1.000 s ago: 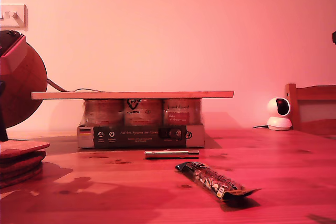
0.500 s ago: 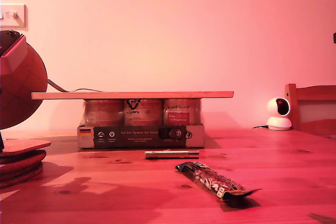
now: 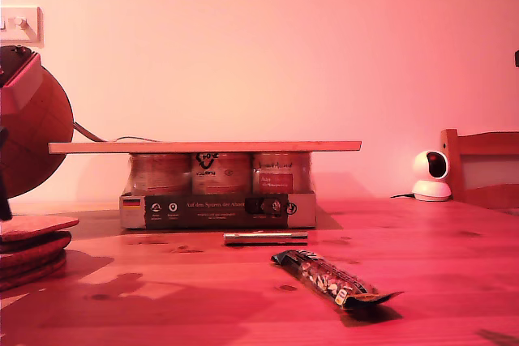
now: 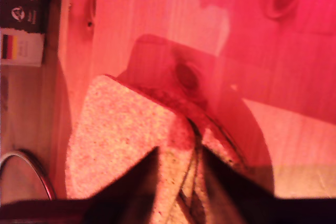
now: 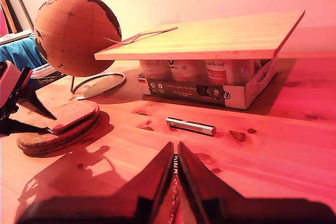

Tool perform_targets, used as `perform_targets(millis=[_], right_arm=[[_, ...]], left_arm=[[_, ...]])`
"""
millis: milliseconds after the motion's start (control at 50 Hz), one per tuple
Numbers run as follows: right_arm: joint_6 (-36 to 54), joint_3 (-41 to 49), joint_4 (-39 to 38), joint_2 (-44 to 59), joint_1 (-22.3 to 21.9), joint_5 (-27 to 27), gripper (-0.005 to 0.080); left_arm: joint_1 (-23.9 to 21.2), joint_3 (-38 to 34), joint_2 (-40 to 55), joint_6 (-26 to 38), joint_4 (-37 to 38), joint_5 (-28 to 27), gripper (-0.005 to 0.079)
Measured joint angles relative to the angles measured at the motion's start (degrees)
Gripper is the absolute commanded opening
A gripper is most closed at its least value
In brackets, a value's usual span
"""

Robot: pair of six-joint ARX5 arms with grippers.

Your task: Pick up the top cork coaster and place it on the shelf behind you

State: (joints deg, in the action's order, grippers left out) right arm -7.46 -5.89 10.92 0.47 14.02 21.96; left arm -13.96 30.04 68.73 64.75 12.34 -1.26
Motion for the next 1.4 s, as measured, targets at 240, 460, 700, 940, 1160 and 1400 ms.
perform_targets(millis=[240,460,700,940,1160,1400], right_arm=[[0.0,0.0,0.0,0.0,0.0,0.0,-0.0012],[0.0,0.0,0.0,0.0,0.0,0.0,-0.0012],[0.0,0.0,0.0,0.0,0.0,0.0,-0.0012],[0.0,0.0,0.0,0.0,0.0,0.0,-0.0012],[0.0,0.0,0.0,0.0,0.0,0.0,-0.0012],[0.0,0.0,0.0,0.0,0.0,-0.6,-0.0012]], left_arm=[[0.0,0.0,1.9,0.0,-3.4,-1.6,0.0414],[0.0,0.1,4.9,0.0,-6.1,-1.4,0.0323],[-0.1,0.1,5.3,0.0,-6.3,-0.7,-0.0017],[-0.6,0.9,5.2,0.2,-7.2,-0.7,-0.0024],[-1.2,1.0,5.2,0.2,-7.2,1.5,-0.0024],[-2.2,1.0,0.9,0.1,-6.7,3.3,-0.0024]])
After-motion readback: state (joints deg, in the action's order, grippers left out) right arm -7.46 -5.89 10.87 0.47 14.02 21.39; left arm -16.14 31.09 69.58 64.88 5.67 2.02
